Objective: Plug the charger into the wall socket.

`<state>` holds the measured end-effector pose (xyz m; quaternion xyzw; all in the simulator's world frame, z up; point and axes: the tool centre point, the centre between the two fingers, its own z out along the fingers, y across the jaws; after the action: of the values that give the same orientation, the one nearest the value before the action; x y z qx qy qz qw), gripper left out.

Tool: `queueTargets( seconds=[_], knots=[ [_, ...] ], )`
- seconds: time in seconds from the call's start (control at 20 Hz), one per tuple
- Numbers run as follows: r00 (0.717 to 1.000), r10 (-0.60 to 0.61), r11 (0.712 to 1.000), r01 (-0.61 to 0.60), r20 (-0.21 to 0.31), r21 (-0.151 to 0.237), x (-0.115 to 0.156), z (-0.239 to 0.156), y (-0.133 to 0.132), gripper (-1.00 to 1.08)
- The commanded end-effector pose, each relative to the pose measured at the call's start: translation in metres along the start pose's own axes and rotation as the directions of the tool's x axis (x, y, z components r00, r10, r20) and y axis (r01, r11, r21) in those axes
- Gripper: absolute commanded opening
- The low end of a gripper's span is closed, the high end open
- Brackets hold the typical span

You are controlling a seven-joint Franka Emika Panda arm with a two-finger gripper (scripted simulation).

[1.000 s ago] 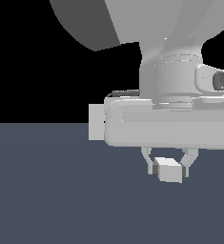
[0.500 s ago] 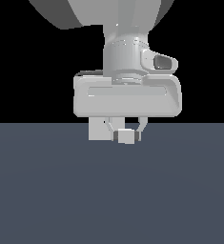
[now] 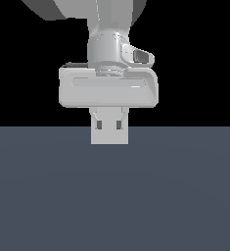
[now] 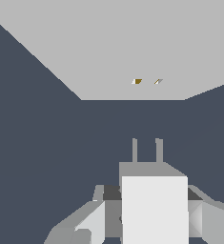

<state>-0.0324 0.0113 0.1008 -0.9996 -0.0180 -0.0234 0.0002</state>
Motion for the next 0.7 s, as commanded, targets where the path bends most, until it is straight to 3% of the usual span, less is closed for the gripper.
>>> queueTargets(
  seconds=[0.0, 0.65],
  knots=[
    [1.000, -0.003, 1.000, 0.003, 0.001, 0.000, 0.0012, -0.0008, -0.0012, -1.00],
    [1.000, 0.001, 1.000, -0.001, 0.001, 0.000, 0.0068, 0.0010, 0.0007, -1.00]
  ],
)
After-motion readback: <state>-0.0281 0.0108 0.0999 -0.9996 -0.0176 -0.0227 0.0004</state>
